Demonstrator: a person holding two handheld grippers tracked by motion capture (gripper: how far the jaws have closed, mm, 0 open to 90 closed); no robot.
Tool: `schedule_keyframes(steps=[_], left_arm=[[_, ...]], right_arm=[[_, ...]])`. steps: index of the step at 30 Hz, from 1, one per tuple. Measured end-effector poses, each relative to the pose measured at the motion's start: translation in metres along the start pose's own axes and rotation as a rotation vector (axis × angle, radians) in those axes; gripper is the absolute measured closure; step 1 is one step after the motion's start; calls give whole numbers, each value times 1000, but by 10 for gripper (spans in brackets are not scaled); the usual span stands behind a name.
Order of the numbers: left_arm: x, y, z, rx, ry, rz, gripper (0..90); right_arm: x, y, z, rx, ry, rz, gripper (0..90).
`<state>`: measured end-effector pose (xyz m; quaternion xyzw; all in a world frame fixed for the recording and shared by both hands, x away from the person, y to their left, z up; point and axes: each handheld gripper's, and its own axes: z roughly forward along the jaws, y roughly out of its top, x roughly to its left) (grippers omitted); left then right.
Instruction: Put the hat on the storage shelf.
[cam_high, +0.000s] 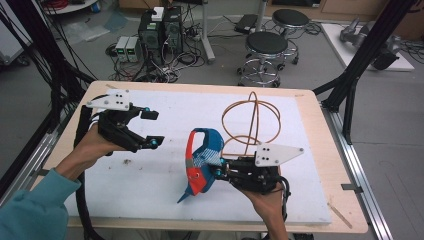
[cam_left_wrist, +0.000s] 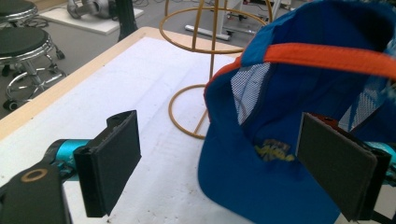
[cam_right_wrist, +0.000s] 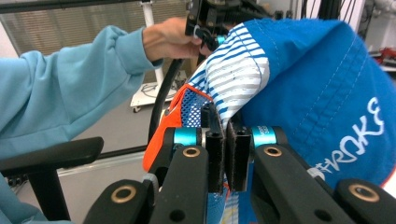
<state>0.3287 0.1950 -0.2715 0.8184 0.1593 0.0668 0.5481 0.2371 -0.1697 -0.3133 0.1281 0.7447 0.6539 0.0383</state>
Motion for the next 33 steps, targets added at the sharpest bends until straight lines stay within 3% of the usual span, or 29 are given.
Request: schedule_keyframes(steps=[4, 12, 16, 21, 33], left_arm=[[0, -5, -4, -4, 31, 8, 143], [2, -31, -16, -35, 102, -5, 144], [4, -42, -21, -52, 133, -19, 144], [10, -60, -21, -37, 167, -43, 144], [13, -89, -18, -41, 204, -70, 144]], right_arm=[[4, 5, -12, -13, -22, -12, 885], [11, 8, -44, -34, -77, -9, 884], [15, 12, -60, -47, -109, -15, 884], [17, 16, -79, -70, -150, -13, 884], [19, 21, -101, -84, -198, -15, 885]])
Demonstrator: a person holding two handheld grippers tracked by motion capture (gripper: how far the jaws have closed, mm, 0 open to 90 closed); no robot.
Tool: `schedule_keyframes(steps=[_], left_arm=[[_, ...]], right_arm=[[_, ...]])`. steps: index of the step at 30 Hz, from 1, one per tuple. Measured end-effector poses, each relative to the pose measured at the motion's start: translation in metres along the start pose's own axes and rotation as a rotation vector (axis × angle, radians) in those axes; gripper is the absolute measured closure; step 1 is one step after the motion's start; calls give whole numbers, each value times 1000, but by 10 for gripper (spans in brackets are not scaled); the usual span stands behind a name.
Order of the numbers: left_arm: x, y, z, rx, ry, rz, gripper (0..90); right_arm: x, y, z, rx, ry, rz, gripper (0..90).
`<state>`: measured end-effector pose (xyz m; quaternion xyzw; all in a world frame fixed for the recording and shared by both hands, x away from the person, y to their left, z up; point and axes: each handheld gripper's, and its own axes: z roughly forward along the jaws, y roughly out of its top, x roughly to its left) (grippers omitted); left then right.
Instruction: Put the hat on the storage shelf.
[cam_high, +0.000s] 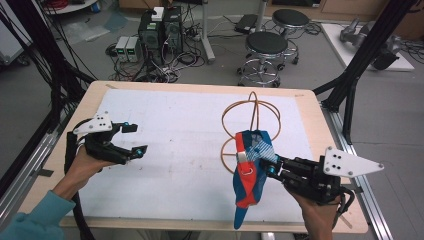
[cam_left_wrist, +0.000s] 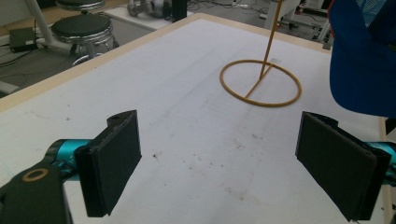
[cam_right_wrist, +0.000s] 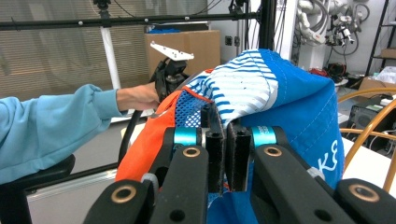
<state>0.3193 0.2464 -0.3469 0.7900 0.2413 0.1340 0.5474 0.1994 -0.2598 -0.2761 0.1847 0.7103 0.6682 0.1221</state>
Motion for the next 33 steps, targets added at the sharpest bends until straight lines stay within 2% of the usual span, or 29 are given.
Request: schedule_keyframes(steps=[8, 15, 19, 25, 33], left_arm=[[0, -19, 6, 9, 49, -1, 144], [2, -41, 9, 2, 55, -52, 144], [2, -55, 13, 6, 66, -65, 144], [1, -67, 12, -32, 104, -62, 144], [1, -77, 8, -67, 133, -51, 144]], right_arm=[[7, 6, -13, -2, -17, -15, 885], [10, 10, -28, -12, -41, -18, 885], [10, 12, -35, -9, -61, -17, 884], [8, 15, -46, -18, -92, -19, 884], [-6, 20, -57, -27, -139, -3, 884]])
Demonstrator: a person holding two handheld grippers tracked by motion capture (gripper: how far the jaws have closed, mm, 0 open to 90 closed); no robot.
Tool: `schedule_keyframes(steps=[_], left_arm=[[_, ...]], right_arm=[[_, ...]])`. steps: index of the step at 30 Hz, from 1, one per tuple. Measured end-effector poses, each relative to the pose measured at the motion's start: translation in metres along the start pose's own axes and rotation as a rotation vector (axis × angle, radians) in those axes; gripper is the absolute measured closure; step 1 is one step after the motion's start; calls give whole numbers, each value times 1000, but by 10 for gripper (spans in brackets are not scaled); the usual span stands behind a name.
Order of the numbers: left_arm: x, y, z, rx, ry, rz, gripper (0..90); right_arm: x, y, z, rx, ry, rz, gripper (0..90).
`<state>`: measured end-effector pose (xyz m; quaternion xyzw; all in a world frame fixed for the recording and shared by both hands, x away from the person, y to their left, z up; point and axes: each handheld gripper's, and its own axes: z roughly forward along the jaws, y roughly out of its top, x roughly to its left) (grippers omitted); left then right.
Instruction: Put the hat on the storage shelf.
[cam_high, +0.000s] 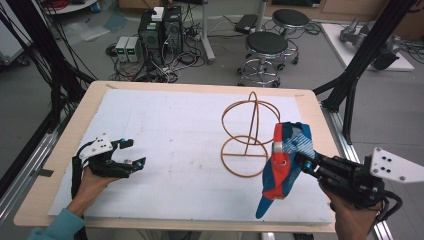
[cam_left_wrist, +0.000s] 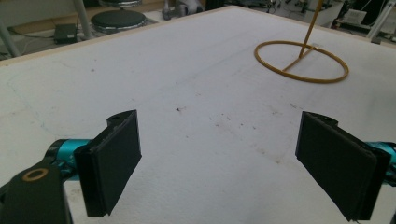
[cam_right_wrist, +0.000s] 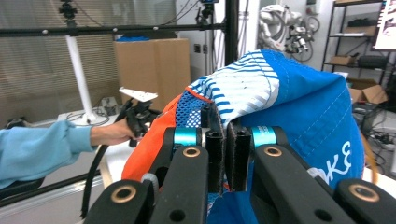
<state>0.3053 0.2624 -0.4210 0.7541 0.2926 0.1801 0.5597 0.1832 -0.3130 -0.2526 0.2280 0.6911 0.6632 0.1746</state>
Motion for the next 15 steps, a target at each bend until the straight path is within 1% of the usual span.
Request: schedule_keyframes(steps=[2, 7, 11, 15], left_arm=[[0, -3, -1, -19, 2, -4, 144], [1, -9, -2, -11, 9, -6, 144], [1, -12, -2, -17, 10, -9, 144], [1, -16, -3, -24, 13, -7, 144]], right_arm=[[-4, 2, -2, -4, -12, 2, 884], [-15, 8, -3, -1, -42, 7, 884], [-24, 14, 1, 8, -66, 10, 884], [-30, 20, 5, -4, -69, 18, 884]])
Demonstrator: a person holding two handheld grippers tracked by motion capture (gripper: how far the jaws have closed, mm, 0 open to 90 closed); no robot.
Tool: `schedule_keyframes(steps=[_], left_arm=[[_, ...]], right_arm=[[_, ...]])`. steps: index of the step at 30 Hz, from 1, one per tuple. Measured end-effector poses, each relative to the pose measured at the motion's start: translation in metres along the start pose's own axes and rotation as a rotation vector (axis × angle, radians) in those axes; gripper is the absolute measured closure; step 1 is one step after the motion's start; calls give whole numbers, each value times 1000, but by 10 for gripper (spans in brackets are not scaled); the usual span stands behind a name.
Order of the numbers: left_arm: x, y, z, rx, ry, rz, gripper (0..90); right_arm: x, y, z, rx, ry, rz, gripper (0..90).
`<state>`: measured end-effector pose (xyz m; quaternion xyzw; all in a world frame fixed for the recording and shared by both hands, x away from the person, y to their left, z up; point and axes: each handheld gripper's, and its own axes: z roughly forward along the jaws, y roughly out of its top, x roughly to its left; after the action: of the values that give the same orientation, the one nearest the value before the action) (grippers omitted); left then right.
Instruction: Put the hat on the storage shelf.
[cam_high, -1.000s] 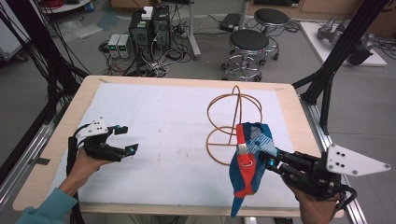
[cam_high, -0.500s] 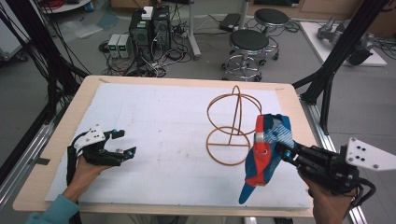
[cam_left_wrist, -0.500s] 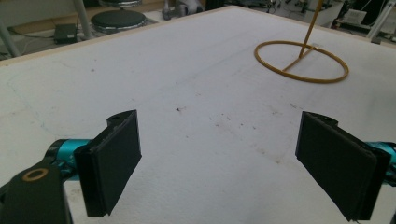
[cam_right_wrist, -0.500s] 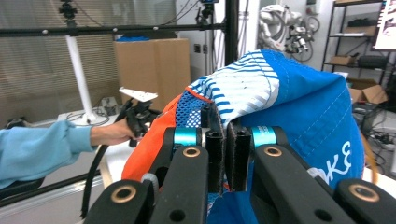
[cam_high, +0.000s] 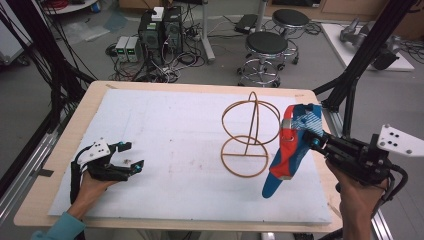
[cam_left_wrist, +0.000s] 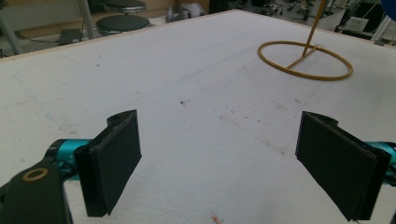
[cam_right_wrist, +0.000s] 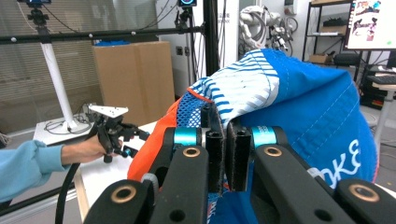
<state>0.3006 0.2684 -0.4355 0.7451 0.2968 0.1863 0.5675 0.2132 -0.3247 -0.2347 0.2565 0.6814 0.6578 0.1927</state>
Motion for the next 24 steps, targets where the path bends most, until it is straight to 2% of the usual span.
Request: schedule_keyframes(steps=[8, 18, 24], left_arm=[[0, -13, -1, -8, 5, -18, 144], [0, -13, -1, -12, 0, -8, 144], [0, -13, -1, -12, -3, -10, 144]], right_arm=[[-10, 15, 14, 16, -25, -7, 884], [-27, 33, 34, 29, -63, 4, 884], [-34, 41, 49, 31, -64, 14, 884]])
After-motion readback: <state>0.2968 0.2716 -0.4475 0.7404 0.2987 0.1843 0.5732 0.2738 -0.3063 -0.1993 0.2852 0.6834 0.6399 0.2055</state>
